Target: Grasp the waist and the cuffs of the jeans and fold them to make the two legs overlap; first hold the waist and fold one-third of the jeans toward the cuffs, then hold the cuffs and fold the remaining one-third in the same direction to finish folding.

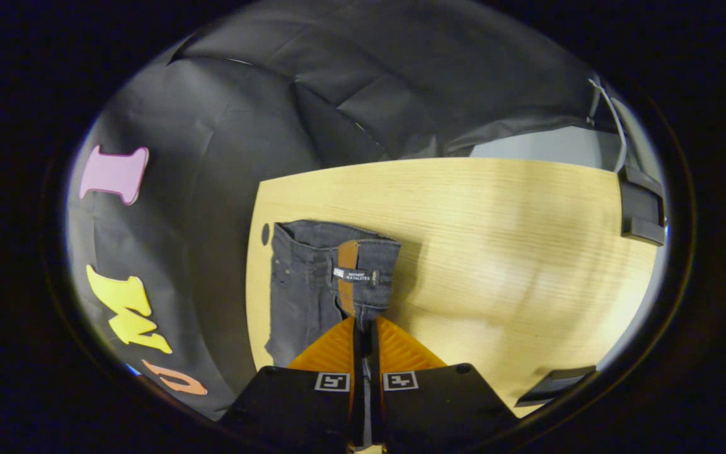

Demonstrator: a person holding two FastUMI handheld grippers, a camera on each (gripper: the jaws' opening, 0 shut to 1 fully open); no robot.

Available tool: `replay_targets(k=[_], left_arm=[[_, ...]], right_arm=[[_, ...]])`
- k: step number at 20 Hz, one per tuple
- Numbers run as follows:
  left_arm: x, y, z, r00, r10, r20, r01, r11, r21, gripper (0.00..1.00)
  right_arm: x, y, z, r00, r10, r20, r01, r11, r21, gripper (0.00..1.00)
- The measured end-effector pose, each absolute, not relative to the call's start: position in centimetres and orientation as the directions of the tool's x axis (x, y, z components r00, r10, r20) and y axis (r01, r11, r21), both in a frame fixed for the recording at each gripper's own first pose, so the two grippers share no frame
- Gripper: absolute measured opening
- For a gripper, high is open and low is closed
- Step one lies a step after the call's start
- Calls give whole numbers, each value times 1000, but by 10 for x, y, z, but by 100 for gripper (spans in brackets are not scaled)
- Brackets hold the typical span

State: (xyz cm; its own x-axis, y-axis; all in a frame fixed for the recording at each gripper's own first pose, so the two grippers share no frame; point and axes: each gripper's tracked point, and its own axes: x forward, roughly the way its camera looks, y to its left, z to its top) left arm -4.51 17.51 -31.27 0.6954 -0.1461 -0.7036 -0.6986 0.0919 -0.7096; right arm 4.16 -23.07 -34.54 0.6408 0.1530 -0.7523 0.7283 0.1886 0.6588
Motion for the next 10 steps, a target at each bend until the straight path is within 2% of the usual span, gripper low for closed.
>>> replay_targets(k=[1, 4, 7, 9, 10], left_arm=[[-41, 175, -304, 702, -148, -697, -689, 108, -717, 4], [-20, 179, -275, 721, -160, -674, -654, 162, -739, 4], [13, 185, -254, 735, -185, -653, -623, 197, -757, 4], [38, 189, -242, 736, -203, -646, -606, 229, -762, 4], [53, 190, -237, 737, -212, -642, -595, 247, -765, 3]], right_arm=[[45, -230, -335, 654, 160, -740, 713, 196, 673, 5], [61, -230, -304, 687, 169, -707, 669, 233, 706, 5], [86, -225, -280, 708, 187, -681, 637, 249, 730, 0], [106, -222, -271, 713, 200, -672, 617, 278, 736, 5], [115, -221, -267, 711, 207, -671, 610, 292, 737, 0]])
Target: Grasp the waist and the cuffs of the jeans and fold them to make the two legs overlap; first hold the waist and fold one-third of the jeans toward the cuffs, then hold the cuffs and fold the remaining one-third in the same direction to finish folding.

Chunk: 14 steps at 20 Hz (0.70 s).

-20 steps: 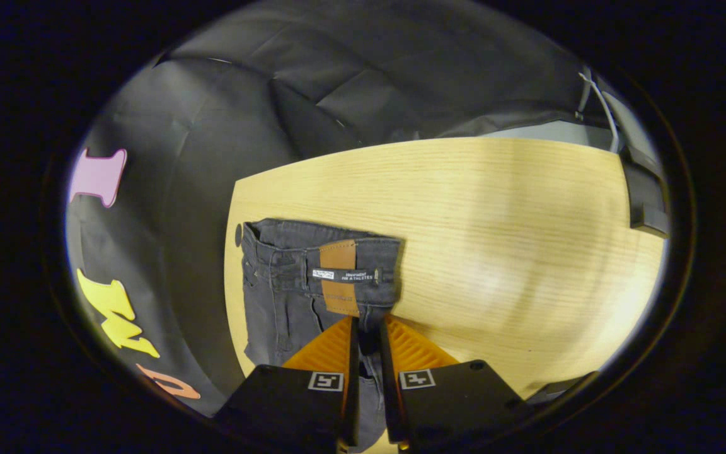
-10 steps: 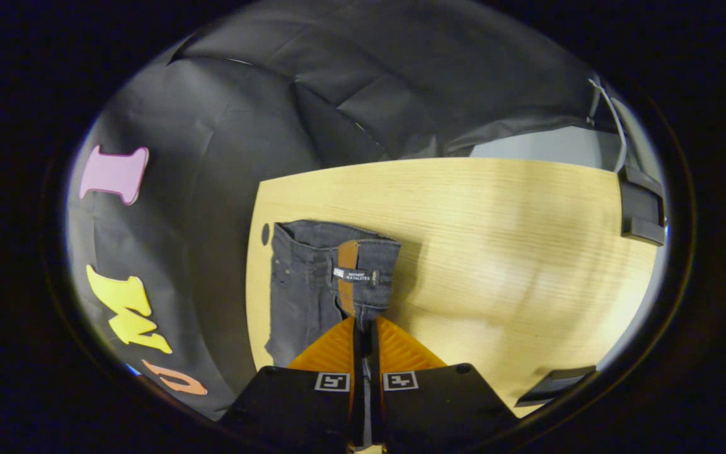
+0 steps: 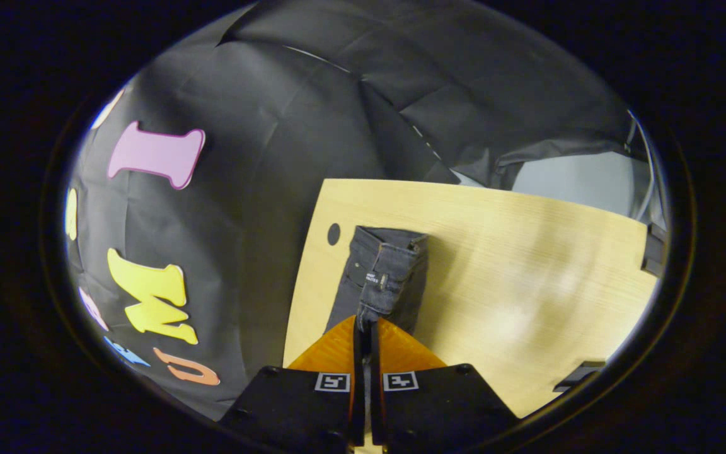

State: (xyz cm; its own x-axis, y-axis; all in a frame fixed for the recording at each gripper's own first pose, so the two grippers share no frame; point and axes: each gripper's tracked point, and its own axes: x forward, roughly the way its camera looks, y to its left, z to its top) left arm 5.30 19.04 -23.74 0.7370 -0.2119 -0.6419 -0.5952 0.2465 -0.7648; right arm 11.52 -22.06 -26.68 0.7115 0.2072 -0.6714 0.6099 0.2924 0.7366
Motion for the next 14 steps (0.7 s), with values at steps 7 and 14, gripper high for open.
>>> replay_targets(k=[7, 14], left_arm=[[163, 191, -238, 692, -281, -665, -545, 400, -737, 4], [250, 187, -281, 612, -339, -715, -508, 524, -683, 3]], right_arm=[[193, -220, -271, 688, 218, -692, 587, 393, 708, 5], [265, -211, -314, 660, 206, -722, 582, 467, 666, 5]])
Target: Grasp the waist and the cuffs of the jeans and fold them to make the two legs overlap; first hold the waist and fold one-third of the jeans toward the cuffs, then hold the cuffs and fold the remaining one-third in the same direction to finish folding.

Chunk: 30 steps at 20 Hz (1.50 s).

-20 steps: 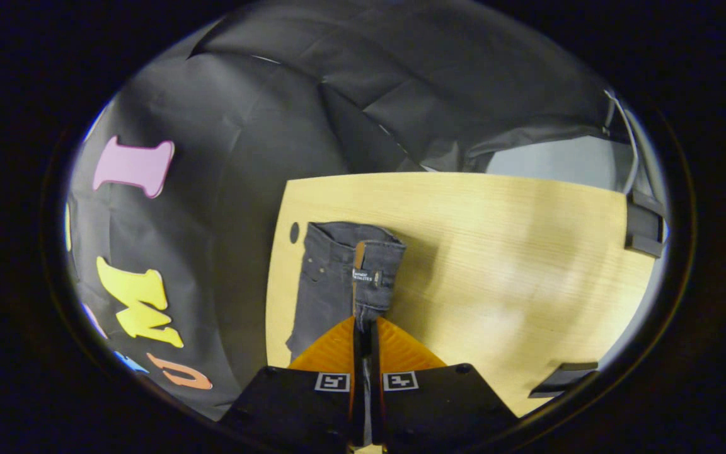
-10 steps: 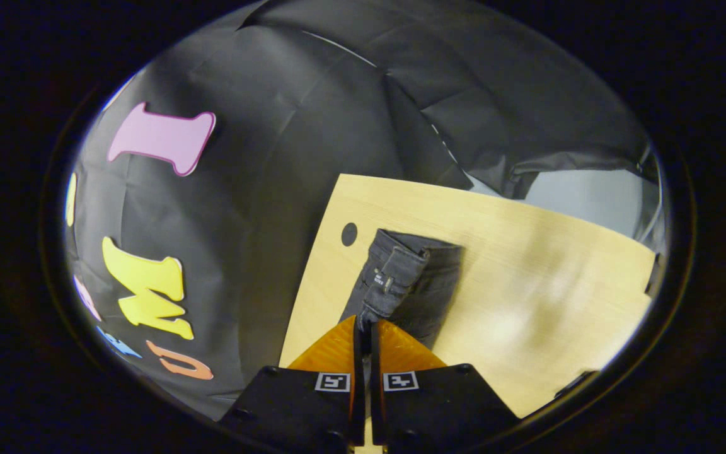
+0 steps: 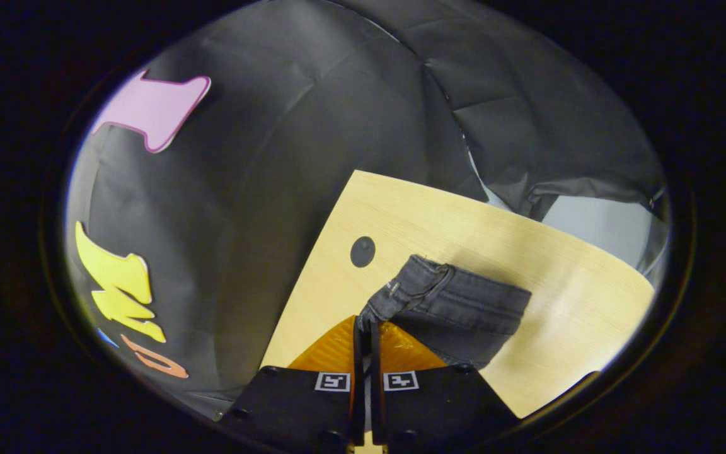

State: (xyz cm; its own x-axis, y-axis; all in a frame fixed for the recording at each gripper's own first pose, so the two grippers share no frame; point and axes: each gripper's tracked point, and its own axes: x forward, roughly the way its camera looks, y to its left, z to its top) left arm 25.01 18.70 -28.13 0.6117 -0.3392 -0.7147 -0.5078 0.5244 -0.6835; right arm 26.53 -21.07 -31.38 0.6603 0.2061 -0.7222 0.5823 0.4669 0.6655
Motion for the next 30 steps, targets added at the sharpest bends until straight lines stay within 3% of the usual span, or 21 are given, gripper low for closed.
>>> replay_targets(k=[6, 7, 9, 12, 13, 14, 17, 18, 19, 21, 22, 23, 24, 25, 26, 27, 28, 30], left_arm=[[279, 182, -334, 539, -355, -764, -533, 558, -636, 4], [275, 184, -341, 513, -350, -784, -552, 564, -614, 4], [273, 187, -347, 498, -346, -795, -570, 561, -601, 6], [271, 199, -353, 485, -305, -820, -589, 579, -564, 20], [270, 203, -353, 486, -295, -823, -600, 572, -559, 43], [271, 205, -349, 492, -293, -820, -607, 560, -564, 55], [272, 210, -326, 508, -269, -818, -603, 567, -561, 71], [273, 211, -312, 519, -256, -815, -589, 584, -558, 89], [276, 211, -293, 541, -239, -806, -562, 610, -558, 91], [281, 205, -246, 609, -192, -769, -473, 690, -547, 92], [283, 198, -218, 649, -172, -741, -413, 739, -533, 79], [282, 188, -186, 695, -155, -702, -344, 785, -514, 94], [281, 176, -152, 743, -145, -654, -275, 824, -495, 83], [276, 162, -120, 778, -147, -611, -206, 859, -469, 83], [269, 148, -89, 807, -146, -572, -145, 889, -433, 84], [235, 98, -98, 835, -153, -529, -85, 913, -399, 87], [232, 110, -68, 855, -153, -496, -45, 930, -365, 90], [213, 91, -28, 904, -119, -410, -6, 957, -291, 93]], right_arm=[[295, -206, -356, 630, 188, -754, 614, 473, 631, 5], [297, -204, -361, 623, 187, -760, 621, 473, 625, 0], [297, -204, -368, 606, 182, -774, 632, 481, 608, 5], [300, -202, -371, 609, 181, -772, 632, 477, 611, 7], [300, -201, -371, 607, 180, -774, 630, 486, 606, 5], [302, -198, -367, 621, 187, -761, 612, 490, 621, 13], [299, -195, -357, 630, 198, -751, 585, 516, 626, 58], [299, -195, -351, 641, 192, -743, 572, 525, 630, 73], [295, -198, -342, 652, 177, -737, 564, 536, 628, 88], [285, -199, -312, 687, 149, -711, 527, 572, 628, 88], [276, -197, -294, 707, 139, -693, 491, 608, 624, 88], [265, -195, -276, 723, 132, -678, 451, 654, 608, 88], [251, -191, -256, 743, 132, -657, 399, 700, 592, 88], [238, -188, -232, 769, 124, -627, 345, 745, 570, 88], [226, -186, -211, 796, 108, -595, 292, 793, 535, 80], [210, -183, -189, 824, 95, -558, 233, 842, 487, 88], [194, -180, -171, 847, 75, -526, 183, 888, 421, 80], [162, -172, -142, 887, 56, -458, 95, 949, 300, 97]])
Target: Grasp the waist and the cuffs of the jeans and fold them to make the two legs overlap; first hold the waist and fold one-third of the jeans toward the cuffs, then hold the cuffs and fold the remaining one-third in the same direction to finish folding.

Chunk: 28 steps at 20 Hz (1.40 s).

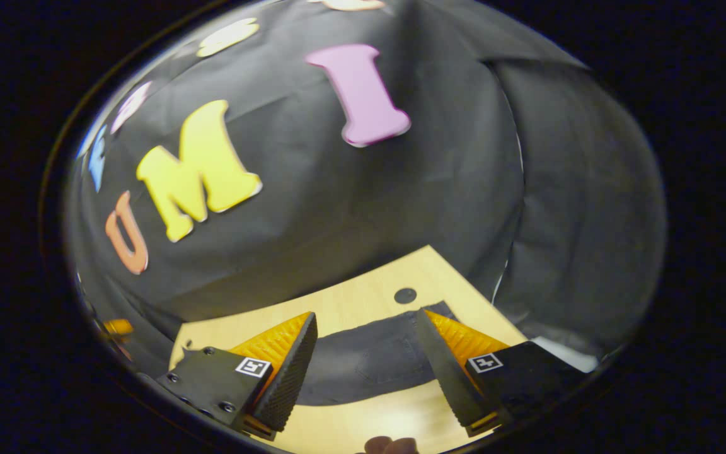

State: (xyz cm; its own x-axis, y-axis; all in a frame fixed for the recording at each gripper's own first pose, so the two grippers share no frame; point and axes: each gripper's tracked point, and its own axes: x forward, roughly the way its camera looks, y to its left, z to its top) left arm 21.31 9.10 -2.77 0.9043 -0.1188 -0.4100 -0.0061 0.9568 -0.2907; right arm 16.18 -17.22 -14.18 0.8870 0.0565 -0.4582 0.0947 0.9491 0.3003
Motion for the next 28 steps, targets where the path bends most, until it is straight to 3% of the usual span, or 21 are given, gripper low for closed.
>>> replay_targets(k=[1, 2, 5, 11, 20, 28], left_arm=[[199, 82, -18, 922, -105, -373, 7, 967, -256, 94], [181, 71, -11, 931, -105, -349, 28, 975, -219, 96], [140, 47, 2, 965, -58, -257, 26, 992, -125, 99], [105, 17, -11, 973, -13, -232, -13, 994, -111, 99], [109, 5, 7, 960, 83, -266, -105, 992, -70, 99], [104, -16, -17, 922, 126, -367, -179, 977, -114, 99]], right_arm=[[147, -167, -132, 902, 52, -430, 66, 965, 255, 91], [131, -160, -123, 914, 51, -404, 44, 974, 222, 97], [87, -146, -105, 929, 36, -367, 23, 988, 155, 97], [51, -153, -136, 910, 11, -413, 44, 991, 124, 98], [124, -233, -274, 830, -42, -557, 223, 939, 263, 99], [196, -273, -387, 765, -42, -643, 320, 891, 322, 99]])
